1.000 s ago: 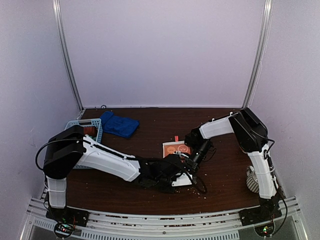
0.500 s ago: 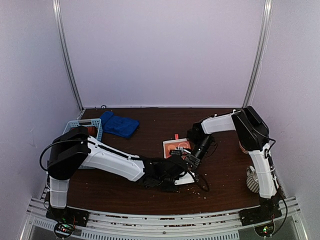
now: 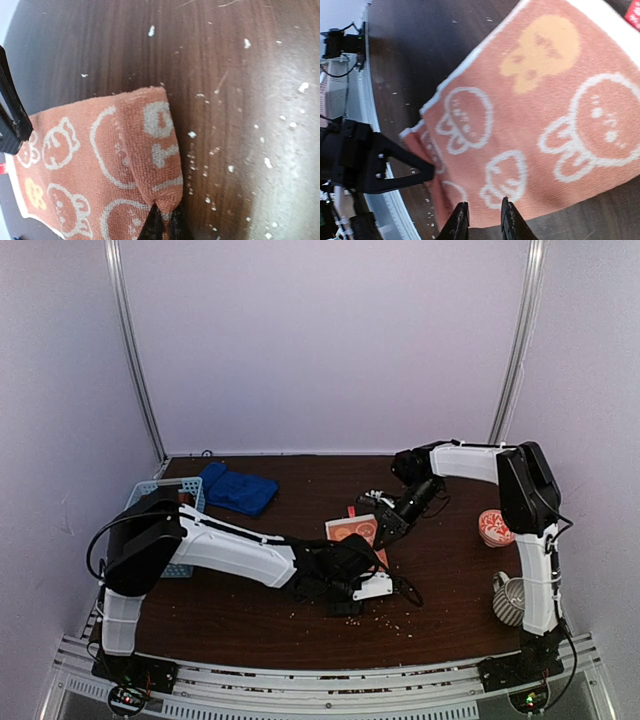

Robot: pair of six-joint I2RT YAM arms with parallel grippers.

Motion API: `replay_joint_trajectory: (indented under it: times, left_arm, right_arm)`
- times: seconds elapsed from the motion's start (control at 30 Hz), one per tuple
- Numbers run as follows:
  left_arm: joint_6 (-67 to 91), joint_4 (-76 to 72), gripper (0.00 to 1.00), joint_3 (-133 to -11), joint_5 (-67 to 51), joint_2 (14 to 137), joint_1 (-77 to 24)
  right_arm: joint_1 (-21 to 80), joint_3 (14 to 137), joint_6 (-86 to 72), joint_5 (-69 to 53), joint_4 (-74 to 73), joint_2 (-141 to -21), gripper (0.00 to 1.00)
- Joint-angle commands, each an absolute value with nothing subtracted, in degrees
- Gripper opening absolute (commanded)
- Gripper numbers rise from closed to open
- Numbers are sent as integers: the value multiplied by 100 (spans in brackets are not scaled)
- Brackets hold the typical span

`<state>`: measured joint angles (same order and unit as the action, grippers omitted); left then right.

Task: Roll the towels
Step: Roll the towel at the center of the board.

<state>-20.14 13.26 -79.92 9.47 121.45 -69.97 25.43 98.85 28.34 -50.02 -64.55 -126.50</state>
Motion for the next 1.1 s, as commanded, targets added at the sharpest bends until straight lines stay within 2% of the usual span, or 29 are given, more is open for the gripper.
replay_joint_trajectory:
  times: [0.0,0.27,0.43,0.6,0.73,0.93,1.0,1.07]
  left_arm:
    - [-1695,2678,0,-8349,-188,12216,-6940]
    - [-1240,3085,0,-8244,-1337,11887,-6942]
    - [-1163,3094,0,-8170,-1354,11886,-6936]
    - [-955,3095,0,-8258,-1764,11984,-6813]
    - [-638,2904,0,-8256,-2683,12082,-6431]
    - [92,2532,0,-8278,-4451,12501,-5767]
    - [350,2543,0,-8391,-4870,12694,-5614]
    - [540,2615,0,-8523,-5214,12932,-5493]
  right_arm:
    - [2734,9649,2142,-3705,-5411,-12560,22]
    - [3268,9318,2175,-3591,-5279,-12676,21]
    - [3277,9628,2395,-3941,-5673,-12586,23]
    - [2640,10178,2174,-3794,-5668,-11515,32]
    - [2010,10351,1979,-4398,-5543,-10570,32]
    - [1767,9142,1971,-5846,-4686,-8832,32]
    - [2001,8633,2484,-6310,-4767,-8213,32]
    - [2452,8225,3097,-6076,-4994,-7780,32]
